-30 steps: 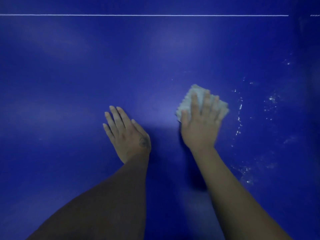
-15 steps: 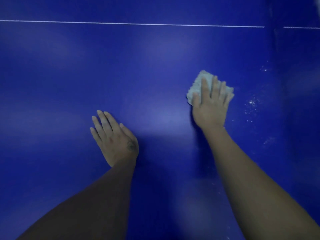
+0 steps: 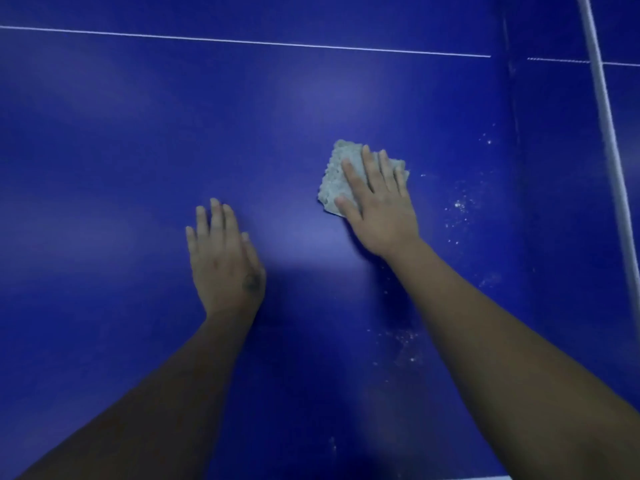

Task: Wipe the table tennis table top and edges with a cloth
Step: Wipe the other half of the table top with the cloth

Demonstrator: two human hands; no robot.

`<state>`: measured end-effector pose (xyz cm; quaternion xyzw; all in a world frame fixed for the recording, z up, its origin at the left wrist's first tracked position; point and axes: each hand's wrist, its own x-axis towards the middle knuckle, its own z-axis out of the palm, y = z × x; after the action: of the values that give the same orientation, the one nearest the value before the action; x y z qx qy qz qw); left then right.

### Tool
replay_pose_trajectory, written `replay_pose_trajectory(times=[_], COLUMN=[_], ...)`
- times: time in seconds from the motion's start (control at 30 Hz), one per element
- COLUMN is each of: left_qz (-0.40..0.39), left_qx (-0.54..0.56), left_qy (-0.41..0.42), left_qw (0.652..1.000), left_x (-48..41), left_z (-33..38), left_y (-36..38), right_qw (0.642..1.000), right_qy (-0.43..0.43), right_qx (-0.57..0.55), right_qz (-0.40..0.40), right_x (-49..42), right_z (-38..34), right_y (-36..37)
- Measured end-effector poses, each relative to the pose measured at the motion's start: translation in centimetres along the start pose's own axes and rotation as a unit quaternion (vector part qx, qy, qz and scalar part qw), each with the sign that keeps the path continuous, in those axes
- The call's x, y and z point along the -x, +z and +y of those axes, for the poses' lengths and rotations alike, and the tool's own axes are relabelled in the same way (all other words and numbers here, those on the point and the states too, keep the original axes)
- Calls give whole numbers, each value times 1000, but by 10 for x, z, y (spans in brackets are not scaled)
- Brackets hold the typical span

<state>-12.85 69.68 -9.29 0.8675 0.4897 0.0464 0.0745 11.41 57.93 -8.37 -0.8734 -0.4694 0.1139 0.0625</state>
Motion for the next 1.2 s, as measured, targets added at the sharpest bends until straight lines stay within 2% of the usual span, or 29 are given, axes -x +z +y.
replay_pose_trajectory(times=[0.1,0.17,0.27,0.37,0.47,0.6,0.73,0.83,0.9,1.03,1.13,1.2], left_qz=[-1,-11,-12,1,13,32,36,45,47,38,29,28], left_qx=[39,36,-4,0,17,25,31,31,29,31,30,31], left_qy=[8,-1,-4,-2,-3,0,-5,-5,-4,-9,-14,-12], left_qw=[999,999,1000,1000,1000,999,999,998,998,999,999,999], left_x=[-16,-20,-15,-16,-16,-16,-17,-17,-17,-17,-17,-17], left_z=[65,96,107,105,107,106,108,107,107,108,108,106], left_y=[8,16,29,31,32,35,36,36,36,35,33,33], right_qw=[998,999,996,965,948,962,996,1000,999,993,985,988], right_qy=[56,40,-91,-254,-309,-259,-80,-3,-7,-112,-158,-136], right_qx=[12,18,19,22,58,84,30,2,1,24,62,76], right_qz=[11,1,-3,-58,-57,-24,-16,17,40,20,20,18], right_x=[34,55,60,25,-28,-99,-125,-85,-39,11,-45,-99], right_z=[19,33,60,82,88,87,111,122,115,97,108,127], right_y=[-1,-6,-23,-33,-31,-34,-47,-42,-34,-24,-32,-41])
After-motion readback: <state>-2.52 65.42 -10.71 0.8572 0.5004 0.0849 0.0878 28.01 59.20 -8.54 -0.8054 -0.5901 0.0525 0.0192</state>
